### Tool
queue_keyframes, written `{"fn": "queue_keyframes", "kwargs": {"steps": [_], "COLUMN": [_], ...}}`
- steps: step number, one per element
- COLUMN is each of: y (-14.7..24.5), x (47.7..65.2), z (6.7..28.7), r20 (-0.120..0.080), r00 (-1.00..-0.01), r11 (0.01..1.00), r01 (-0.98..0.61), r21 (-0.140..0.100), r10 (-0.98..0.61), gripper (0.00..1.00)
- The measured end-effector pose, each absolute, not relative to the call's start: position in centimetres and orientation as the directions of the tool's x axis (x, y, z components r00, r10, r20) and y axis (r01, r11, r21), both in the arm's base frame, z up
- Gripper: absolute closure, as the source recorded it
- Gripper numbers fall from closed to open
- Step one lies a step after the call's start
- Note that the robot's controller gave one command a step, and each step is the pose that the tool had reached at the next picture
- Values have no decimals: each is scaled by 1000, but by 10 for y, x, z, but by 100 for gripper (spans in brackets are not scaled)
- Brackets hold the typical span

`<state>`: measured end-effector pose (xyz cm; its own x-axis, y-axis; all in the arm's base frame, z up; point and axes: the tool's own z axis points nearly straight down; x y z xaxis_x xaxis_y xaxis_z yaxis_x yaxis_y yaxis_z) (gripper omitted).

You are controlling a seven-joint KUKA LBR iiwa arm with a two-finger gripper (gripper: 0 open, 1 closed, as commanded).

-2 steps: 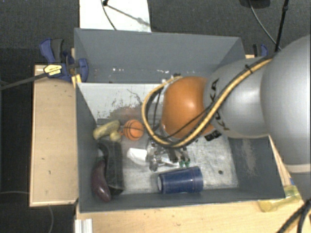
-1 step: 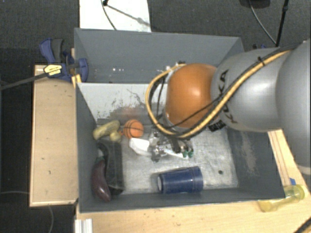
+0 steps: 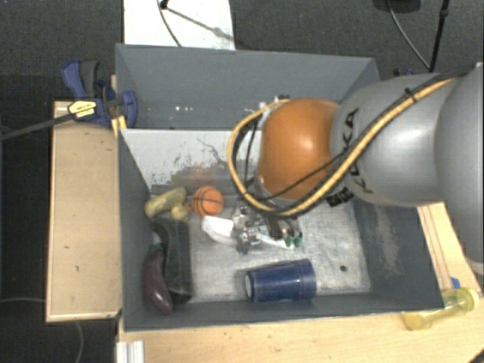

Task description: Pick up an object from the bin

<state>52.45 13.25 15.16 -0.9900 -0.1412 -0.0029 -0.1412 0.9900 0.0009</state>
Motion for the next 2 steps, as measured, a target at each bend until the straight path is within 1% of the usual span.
{"fn": "queue_keyframes", "kwargs": {"steps": [1, 2], "y": [130, 128], "x": [532, 533], "z": [187, 245], "r20": [1, 1], "r00": [-989, -990], "r11": [989, 990], "r01": [-146, -140], "r21": [0, 0], "r10": [-146, -140], "gripper": [100, 100]}}
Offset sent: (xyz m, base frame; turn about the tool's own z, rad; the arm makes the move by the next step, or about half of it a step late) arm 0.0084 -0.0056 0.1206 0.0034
